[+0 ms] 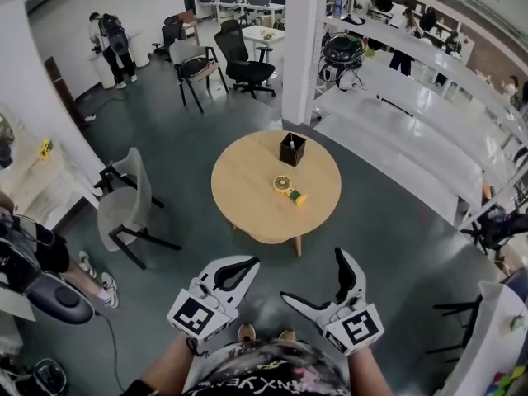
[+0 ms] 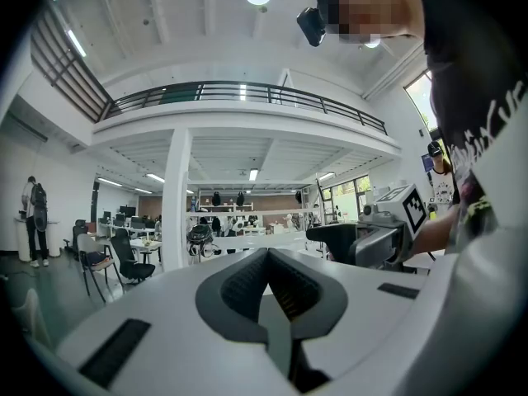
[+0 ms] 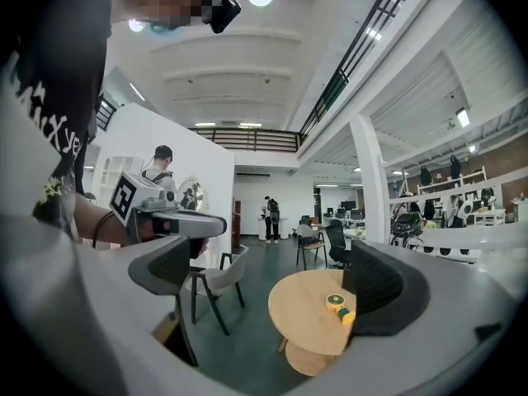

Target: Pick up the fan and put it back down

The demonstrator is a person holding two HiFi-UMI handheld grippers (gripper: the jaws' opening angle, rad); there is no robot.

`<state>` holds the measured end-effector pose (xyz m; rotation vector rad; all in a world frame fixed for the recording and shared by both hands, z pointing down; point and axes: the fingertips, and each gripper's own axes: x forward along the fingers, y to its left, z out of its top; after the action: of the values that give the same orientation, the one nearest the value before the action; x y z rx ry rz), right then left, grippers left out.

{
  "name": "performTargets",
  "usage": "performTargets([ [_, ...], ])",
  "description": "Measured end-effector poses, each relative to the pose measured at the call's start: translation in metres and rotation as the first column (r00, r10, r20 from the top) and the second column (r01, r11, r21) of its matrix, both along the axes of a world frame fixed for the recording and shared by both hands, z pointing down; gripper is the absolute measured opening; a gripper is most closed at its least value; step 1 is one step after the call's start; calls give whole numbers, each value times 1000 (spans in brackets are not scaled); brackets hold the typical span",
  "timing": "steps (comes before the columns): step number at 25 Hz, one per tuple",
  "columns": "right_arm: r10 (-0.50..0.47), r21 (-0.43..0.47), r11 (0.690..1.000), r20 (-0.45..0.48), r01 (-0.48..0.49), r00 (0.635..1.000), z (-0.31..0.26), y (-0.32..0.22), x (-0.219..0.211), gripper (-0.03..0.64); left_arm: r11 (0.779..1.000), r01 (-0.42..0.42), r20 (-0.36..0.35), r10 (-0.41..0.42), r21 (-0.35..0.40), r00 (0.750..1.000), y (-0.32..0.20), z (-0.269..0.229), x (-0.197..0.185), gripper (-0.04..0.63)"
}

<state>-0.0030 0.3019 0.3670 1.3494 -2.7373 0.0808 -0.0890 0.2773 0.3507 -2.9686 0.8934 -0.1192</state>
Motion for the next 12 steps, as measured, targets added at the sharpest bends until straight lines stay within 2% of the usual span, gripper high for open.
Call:
performTargets([
  [12,-29,-4,1000,3,29,1000,9,35,47,586,1000,28,20,-28,1,999,36,7,44,17],
])
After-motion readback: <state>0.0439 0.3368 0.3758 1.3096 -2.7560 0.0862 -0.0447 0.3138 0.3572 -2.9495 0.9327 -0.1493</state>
